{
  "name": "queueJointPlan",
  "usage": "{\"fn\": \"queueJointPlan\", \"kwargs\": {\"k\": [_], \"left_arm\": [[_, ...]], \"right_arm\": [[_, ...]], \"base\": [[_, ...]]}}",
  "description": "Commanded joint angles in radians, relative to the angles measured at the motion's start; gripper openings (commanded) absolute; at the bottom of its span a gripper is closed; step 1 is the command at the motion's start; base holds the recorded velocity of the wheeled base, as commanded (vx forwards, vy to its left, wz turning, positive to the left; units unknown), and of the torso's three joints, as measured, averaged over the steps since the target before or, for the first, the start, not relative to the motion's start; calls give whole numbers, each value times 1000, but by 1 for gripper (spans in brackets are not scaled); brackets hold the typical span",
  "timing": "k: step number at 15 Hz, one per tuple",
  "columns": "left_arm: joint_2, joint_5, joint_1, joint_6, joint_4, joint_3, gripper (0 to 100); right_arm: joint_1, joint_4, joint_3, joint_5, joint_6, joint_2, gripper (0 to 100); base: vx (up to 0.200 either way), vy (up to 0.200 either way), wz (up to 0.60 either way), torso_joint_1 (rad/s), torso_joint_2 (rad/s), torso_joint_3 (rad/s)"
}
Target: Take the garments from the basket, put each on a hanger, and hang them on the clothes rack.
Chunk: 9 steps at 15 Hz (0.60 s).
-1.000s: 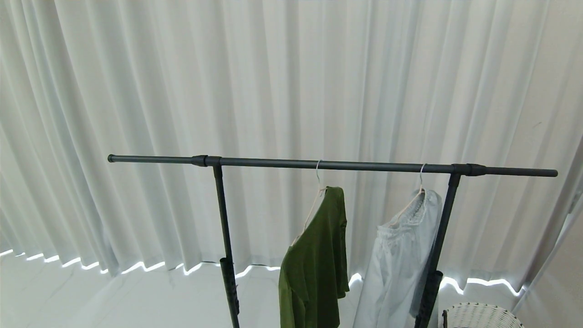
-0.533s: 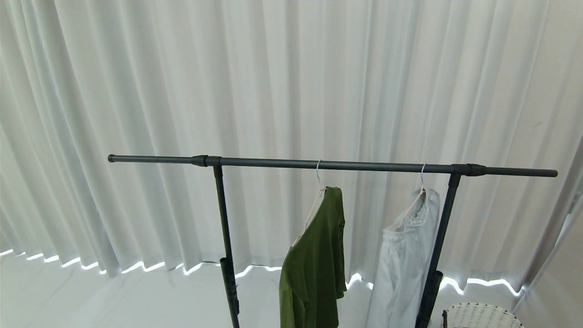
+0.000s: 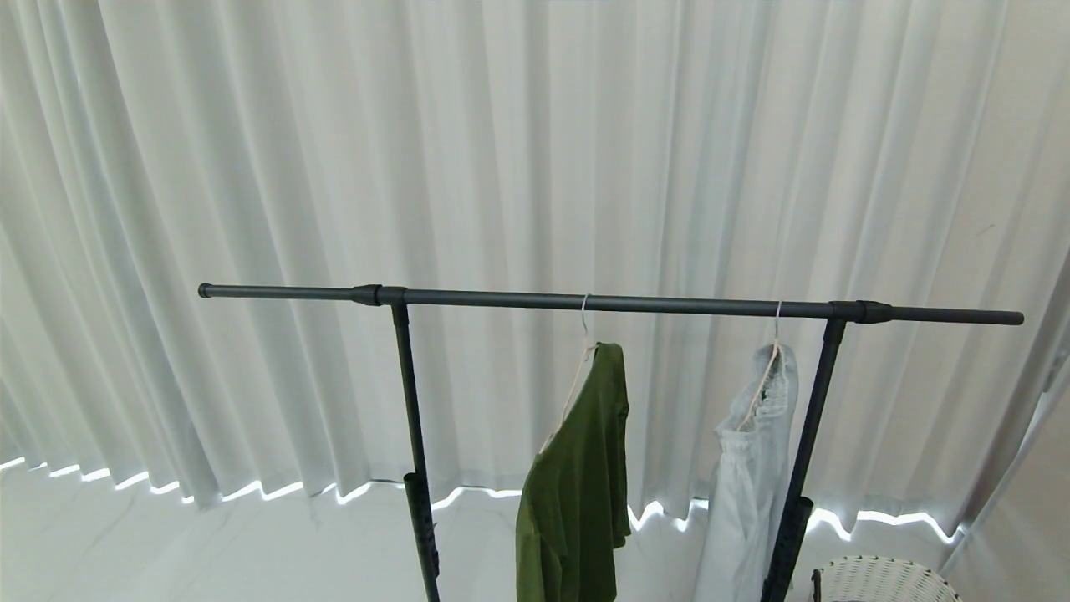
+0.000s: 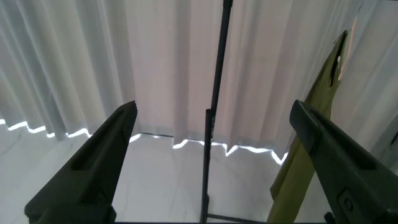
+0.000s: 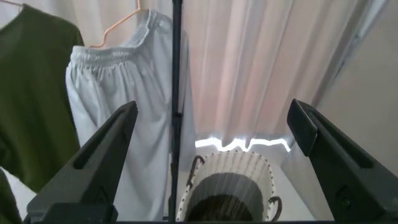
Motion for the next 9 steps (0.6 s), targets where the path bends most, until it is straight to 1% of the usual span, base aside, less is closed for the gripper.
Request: {"fn": "queueJointPlan", "kwargs": {"k": [1,2,5,7,8,9], "left_arm": [[-19,1,2,-6,3,1,100],[-19,0,2,-4,5,1,100],[-19,0,2,-20,5,1,100],[-19,0,2,-21,5,1,100],[-19,0,2,-21,5,1,100],[-19,0,2,-21,5,1,100]], "right_arm": [[0,0,2,-10,19,0,100],[0,0,2,-10,27,0,100],[0,0,0,9,10,0,100],[0,-2,5,88,5,0,100],[0,-22,12,125,5,0,100],[0,-84,49,145,-5,0,100]], "base": [[0,0,0,0,0,0],[0,0,0,0,0,0],[0,0,0,0,0,0],[0,0,0,0,0,0],[0,0,0,0,0,0],[0,0,0,0,0,0]]}}
